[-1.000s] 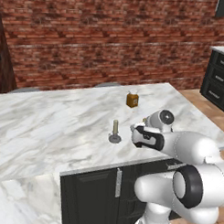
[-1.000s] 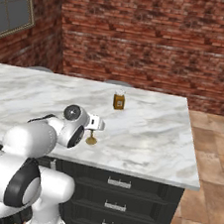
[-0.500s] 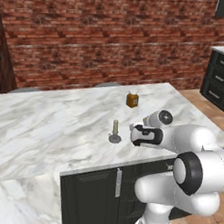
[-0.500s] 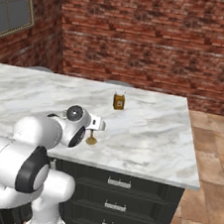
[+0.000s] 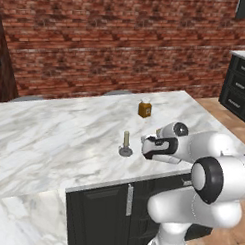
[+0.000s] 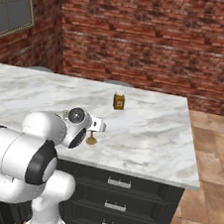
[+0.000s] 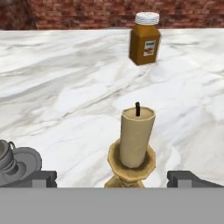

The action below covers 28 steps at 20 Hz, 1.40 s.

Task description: Pick the candle and candle from the dining table and place them in the open cabinet. Close the cabinet after placing the objects.

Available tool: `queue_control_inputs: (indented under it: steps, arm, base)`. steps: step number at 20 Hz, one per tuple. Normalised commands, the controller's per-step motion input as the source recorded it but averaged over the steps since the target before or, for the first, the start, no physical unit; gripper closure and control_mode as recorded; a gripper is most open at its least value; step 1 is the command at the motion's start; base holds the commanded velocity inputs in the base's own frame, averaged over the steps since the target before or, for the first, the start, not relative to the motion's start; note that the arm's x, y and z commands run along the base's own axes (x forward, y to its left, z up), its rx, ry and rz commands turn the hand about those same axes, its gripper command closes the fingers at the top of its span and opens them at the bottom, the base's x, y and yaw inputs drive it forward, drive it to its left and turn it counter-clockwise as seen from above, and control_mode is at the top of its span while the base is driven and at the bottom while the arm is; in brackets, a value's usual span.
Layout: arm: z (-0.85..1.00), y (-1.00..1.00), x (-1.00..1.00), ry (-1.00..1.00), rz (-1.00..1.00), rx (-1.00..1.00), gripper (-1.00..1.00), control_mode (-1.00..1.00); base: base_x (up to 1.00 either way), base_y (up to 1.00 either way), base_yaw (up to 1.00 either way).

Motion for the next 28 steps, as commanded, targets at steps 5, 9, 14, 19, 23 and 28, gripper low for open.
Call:
queue_control_inputs:
  steps: [5, 9, 14, 19, 23, 28]
  arm:
    - [-0.09, 0.00, 0.14, 0.00, 0.00, 0.03, -1.00, -1.00]
    - [-0.10, 0.00, 0.10, 0.00, 0.00, 0.03, -1.00, -1.00]
    - [-0.11, 0.00, 0.07, 0.00, 0.00, 0.02, -1.00, -1.00]
    - [-0.09, -0.01, 0.08, 0.00, 0.00, 0.02, -1.00, -1.00]
    - [-0.05, -0.04, 0.05, -0.01, 0.00, 0.03, -1.00, -1.00]
    - [-0.06, -0.02, 0.00, -0.01, 0.01, 0.01, -1.00, -1.00]
  base:
    - [0.00, 0.00, 0.00]
    - [0.00, 0.00, 0.00]
    - [0.00, 0.00, 0.00]
    - [0.00, 0.00, 0.00]
    - [0.00, 0.00, 0.00]
    - [0.00, 0.00, 0.00]
